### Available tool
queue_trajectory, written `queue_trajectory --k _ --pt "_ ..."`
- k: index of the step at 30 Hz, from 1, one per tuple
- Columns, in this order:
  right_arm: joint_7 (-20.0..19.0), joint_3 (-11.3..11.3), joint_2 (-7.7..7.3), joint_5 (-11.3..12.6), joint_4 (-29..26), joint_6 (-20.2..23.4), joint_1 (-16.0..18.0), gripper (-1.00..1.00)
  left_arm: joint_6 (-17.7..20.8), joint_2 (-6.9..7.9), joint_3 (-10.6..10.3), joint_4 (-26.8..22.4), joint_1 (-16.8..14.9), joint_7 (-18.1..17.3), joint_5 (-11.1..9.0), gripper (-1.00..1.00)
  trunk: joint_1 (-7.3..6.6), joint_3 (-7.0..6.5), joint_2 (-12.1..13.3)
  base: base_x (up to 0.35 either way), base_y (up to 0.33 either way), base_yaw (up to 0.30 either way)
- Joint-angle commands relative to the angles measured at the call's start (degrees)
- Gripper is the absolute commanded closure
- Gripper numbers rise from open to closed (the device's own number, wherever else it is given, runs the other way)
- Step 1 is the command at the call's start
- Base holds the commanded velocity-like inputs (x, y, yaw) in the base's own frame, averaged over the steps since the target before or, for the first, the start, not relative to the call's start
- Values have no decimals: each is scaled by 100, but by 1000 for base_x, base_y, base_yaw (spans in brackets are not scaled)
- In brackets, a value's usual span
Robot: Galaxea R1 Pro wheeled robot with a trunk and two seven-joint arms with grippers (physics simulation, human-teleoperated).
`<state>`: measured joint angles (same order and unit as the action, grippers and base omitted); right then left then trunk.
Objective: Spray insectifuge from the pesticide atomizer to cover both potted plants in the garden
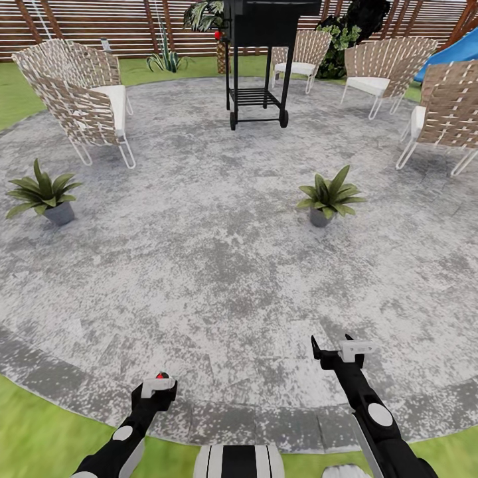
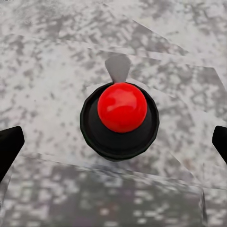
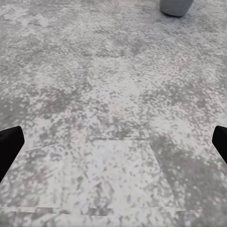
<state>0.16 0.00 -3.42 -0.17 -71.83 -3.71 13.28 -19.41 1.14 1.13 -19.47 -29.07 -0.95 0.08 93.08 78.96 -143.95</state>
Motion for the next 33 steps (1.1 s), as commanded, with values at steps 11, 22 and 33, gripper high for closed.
queue_trajectory --k 11,22,33 --pt "2 0 0 -1 2 -16 -1 -100 -11 -23 10 5 -2 -10 1 -100 12 114 -8 0 0 0" --pt "1 0 0 -6 9 -15 1 -100 -17 -14 10 5 -2 -11 1 -100 14 136 -9 0 0 0" --pt "2 0 0 -7 11 -15 0 -100 -19 -3 10 5 -2 -10 1 -100 14 136 -9 37 0 0"
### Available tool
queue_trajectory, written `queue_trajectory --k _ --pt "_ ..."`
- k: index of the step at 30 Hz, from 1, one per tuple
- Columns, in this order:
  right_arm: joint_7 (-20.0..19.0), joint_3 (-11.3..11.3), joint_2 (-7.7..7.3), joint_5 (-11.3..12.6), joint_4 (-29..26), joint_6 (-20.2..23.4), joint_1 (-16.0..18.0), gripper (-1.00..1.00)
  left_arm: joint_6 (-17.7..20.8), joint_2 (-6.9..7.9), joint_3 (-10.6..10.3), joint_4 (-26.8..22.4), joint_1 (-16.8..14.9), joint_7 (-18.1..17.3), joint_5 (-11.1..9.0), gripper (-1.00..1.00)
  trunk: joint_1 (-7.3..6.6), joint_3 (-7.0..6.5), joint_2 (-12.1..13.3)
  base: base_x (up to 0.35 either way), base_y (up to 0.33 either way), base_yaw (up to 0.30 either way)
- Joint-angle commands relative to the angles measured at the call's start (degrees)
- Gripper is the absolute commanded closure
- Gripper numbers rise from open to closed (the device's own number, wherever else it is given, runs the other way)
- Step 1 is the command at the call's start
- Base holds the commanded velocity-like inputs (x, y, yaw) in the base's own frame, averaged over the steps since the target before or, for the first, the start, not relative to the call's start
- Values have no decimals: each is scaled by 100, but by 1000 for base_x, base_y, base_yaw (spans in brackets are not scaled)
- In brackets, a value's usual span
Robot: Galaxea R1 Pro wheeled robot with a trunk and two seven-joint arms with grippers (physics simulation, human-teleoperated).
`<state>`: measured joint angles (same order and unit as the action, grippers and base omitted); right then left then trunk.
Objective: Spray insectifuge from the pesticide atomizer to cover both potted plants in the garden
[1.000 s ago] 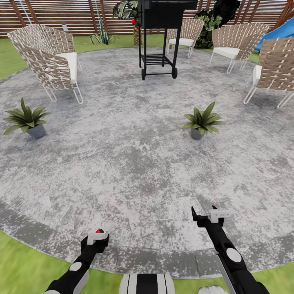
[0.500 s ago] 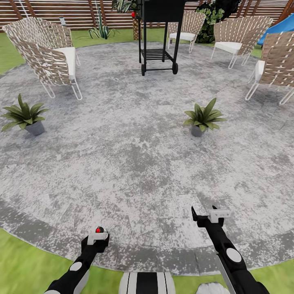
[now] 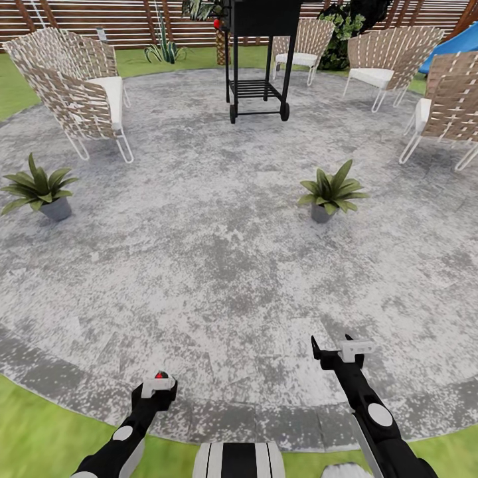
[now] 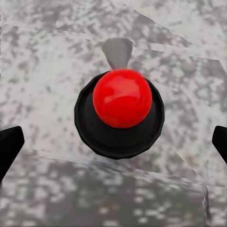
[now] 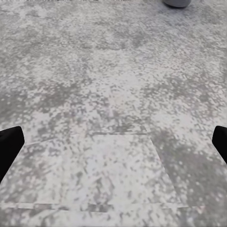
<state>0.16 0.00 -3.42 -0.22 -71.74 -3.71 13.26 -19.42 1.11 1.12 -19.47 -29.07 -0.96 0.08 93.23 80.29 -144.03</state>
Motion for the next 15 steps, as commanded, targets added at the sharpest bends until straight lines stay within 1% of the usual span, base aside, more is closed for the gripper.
queue_trajectory --k 1,15 --pt "2 0 -1 -3 2 -16 1 -100 -18 1 11 5 -2 -10 1 -100 -1 3 -1 24 0 0" --pt "2 0 -1 -4 2 -16 1 -100 -18 -16 11 5 -2 -13 -5 -100 -1 3 -1 3 0 0"
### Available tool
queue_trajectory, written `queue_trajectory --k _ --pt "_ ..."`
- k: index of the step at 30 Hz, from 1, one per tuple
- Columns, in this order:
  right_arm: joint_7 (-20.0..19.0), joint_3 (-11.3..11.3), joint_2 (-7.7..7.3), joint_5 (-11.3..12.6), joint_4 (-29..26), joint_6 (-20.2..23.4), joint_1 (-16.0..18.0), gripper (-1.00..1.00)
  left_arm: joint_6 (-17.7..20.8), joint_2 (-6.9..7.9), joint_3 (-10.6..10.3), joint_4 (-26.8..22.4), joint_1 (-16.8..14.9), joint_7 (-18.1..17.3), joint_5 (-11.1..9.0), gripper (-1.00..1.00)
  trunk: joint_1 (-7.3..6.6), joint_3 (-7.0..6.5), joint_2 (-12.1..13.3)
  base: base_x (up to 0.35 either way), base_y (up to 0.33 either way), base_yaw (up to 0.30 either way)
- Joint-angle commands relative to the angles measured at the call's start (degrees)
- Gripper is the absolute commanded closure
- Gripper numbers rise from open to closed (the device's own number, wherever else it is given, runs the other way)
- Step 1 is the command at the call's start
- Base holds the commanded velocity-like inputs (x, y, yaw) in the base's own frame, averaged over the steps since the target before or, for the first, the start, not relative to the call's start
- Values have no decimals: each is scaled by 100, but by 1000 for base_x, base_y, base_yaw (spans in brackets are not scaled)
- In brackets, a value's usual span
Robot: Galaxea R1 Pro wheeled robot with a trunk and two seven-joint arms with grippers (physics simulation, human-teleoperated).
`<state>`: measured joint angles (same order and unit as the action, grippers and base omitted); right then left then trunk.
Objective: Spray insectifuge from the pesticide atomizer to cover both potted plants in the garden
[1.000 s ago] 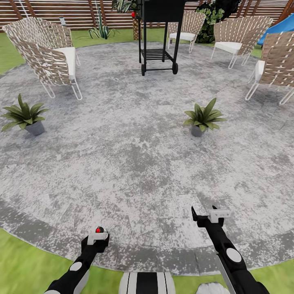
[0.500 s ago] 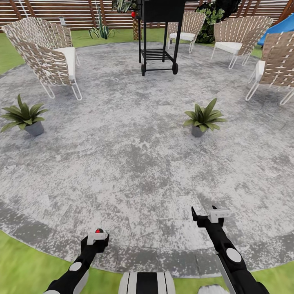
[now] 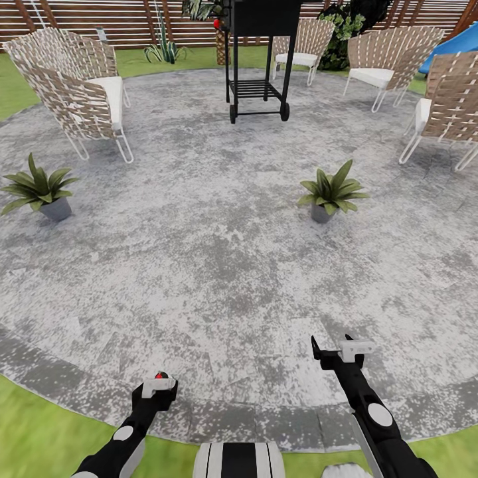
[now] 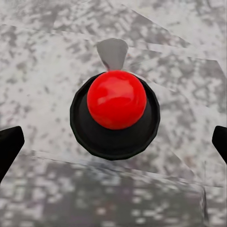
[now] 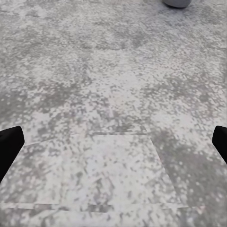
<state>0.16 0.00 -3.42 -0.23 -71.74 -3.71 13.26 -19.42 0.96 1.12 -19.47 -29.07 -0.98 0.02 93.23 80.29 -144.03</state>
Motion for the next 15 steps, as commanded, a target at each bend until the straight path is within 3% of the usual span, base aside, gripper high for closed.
queue_trajectory --k 1,15 --pt "2 0 -1 -3 2 -16 1 -100 -18 0 11 5 -2 -9 -6 -100 -1 3 -1 0 0 0" --pt "2 1 -1 -3 11 -16 1 -100 -26 -9 3 -49 -2 -9 -20 -100 -1 3 -1 0 0 0"
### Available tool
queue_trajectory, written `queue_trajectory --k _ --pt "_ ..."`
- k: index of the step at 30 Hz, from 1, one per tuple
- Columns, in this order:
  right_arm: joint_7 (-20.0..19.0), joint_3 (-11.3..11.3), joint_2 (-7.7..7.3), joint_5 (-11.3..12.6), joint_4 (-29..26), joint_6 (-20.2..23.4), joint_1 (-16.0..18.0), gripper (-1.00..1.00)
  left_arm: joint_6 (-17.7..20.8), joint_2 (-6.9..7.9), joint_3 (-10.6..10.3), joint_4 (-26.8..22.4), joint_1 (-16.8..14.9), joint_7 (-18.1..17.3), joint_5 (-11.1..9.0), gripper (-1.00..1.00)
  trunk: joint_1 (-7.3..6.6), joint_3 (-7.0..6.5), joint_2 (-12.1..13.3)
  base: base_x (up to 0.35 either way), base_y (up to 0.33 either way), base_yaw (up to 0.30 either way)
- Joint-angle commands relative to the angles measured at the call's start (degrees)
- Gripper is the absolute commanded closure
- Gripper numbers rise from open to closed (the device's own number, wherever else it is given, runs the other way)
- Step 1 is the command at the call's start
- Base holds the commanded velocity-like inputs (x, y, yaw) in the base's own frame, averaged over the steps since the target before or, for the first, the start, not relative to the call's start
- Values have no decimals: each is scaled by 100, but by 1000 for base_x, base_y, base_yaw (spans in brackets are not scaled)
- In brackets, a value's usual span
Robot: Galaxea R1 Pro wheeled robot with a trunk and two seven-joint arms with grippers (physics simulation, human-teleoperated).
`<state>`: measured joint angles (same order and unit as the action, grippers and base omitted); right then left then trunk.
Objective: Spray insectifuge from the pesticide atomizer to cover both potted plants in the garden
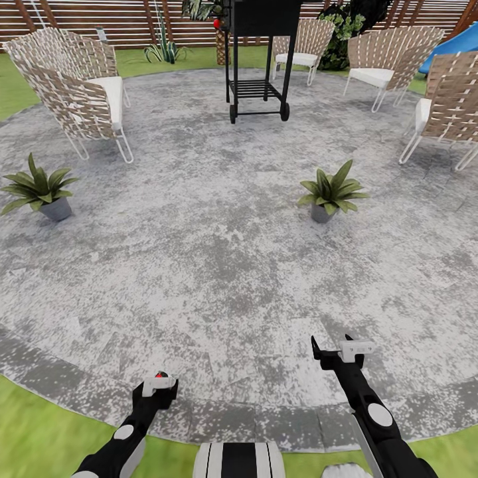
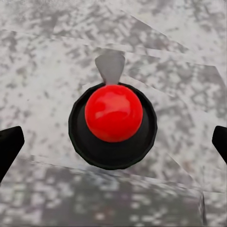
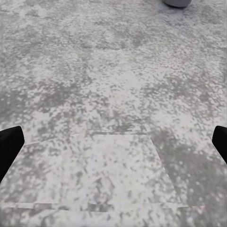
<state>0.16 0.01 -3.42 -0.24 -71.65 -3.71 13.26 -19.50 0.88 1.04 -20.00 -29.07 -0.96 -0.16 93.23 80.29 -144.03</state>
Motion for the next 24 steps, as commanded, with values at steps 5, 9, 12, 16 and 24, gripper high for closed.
queue_trajectory --k 5,9,12,16,24 --pt "2 0 -1 -2 5 -16 3 -100 -23 -1 10 -16 -2 -9 -1 -100 -1 3 -1 0 0 0" --pt "2 0 -1 -2 10 -16 4 -100 -25 -1 10 -20 -2 -9 -1 100 -1 3 -1 0 0 0" --pt "2 -1 -1 -2 8 -16 2 -100 -27 -1 10 -21 -2 -9 -1 100 -1 3 -1 0 0 0" --pt "2 -1 -1 -2 11 -16 1 -100 -28 4 14 -21 -2 -9 -1 100 -1 3 -1 0 0 0" --pt "2 -1 -1 -2 11 -16 3 -100 -28 1 19 -21 -2 -9 -1 100 -1 3 -1 0 0 0"
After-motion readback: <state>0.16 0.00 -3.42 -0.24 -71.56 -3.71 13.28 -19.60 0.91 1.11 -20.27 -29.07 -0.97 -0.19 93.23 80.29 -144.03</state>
